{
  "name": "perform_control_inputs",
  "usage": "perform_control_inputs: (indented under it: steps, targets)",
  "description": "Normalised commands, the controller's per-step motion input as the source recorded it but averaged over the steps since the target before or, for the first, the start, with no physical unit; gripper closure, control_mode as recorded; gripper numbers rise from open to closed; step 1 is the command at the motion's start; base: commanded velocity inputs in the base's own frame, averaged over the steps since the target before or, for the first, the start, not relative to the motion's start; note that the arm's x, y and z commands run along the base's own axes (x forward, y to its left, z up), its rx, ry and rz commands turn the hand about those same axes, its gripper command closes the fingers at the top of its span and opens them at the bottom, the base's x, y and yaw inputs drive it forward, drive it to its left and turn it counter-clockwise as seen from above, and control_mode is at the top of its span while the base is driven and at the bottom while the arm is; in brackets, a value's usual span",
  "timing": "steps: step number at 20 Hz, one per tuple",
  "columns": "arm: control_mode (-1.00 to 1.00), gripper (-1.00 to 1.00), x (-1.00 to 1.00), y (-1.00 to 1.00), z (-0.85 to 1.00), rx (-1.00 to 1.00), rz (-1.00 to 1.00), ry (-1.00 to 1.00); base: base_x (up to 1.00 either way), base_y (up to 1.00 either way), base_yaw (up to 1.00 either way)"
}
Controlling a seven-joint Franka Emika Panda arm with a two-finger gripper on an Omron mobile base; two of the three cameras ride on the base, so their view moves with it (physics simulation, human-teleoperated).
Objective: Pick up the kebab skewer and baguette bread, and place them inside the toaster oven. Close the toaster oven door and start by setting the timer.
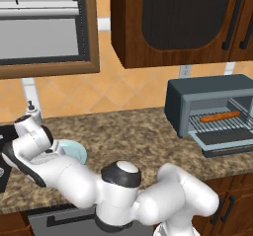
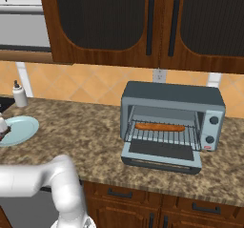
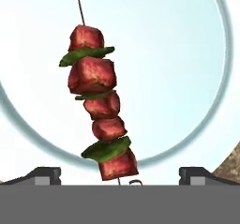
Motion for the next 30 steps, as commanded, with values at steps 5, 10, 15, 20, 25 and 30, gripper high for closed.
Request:
perform_control_inputs:
  steps: [5,10,15,20,25,30]
  targets:
    - [-1.00,-1.00,0.00,0.01,-0.28,0.00,-0.01,0.00,0.00,0.00,0.00]
    - [-1.00,-1.00,-0.01,-0.03,-0.26,0.00,-0.01,0.00,0.00,0.00,0.00]
    - [-1.00,-1.00,0.00,-0.07,-0.17,0.00,-0.02,0.00,0.00,0.00,0.00]
    - [-1.00,1.00,0.00,-0.17,-0.18,0.00,-0.03,0.00,0.00,0.00,0.00]
    - [-1.00,1.00,-0.05,-0.37,-0.11,0.01,-0.04,0.00,0.00,0.00,0.00]
    - [-1.00,1.00,-0.31,-0.85,0.65,0.06,0.00,0.00,0.00,0.00,0.00]
